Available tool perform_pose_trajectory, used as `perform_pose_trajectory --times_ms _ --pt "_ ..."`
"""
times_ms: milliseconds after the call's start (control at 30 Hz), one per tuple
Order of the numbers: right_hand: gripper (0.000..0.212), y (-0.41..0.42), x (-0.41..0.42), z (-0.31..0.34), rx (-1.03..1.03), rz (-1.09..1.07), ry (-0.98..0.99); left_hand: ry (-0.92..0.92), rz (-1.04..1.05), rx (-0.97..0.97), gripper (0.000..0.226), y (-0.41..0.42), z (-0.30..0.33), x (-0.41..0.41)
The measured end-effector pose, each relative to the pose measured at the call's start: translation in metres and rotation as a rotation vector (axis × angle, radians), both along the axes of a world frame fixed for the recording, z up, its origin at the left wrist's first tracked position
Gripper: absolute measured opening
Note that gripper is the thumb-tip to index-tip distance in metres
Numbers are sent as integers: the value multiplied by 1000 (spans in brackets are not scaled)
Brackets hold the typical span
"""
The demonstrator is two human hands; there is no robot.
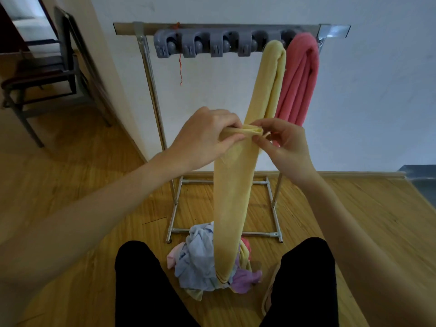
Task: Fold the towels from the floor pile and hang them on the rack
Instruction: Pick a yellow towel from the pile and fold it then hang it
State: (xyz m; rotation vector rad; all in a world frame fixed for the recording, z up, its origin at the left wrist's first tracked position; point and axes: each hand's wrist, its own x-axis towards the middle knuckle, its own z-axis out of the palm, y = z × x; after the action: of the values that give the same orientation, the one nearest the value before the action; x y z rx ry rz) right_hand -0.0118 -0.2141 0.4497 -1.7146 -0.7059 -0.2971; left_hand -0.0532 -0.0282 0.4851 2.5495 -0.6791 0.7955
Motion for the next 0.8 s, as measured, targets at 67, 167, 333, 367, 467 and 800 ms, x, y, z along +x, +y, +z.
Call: perform_pose_trajectory --times_ms 67,167,333,367,467,800 --pt "20 5 4 6 63 -14 15 -28 -20 -41 22 1 8 1" --pt "19 15 7 10 96 -45 16 -89 -5 -98 25 4 2 3" --pt "23 24 6 1 127 -63 89 180 140 -439 91 16 -68 -7" --pt "23 25 5 -2 124 -61 110 338 152 -510 89 20 -87 -8" --pt "23 27 1 -6 133 -56 157 704 102 -712 59 27 -140 -6" --pt "14 4 0 -1 478 -120 436 1041 110 -657 20 5 -231 6"
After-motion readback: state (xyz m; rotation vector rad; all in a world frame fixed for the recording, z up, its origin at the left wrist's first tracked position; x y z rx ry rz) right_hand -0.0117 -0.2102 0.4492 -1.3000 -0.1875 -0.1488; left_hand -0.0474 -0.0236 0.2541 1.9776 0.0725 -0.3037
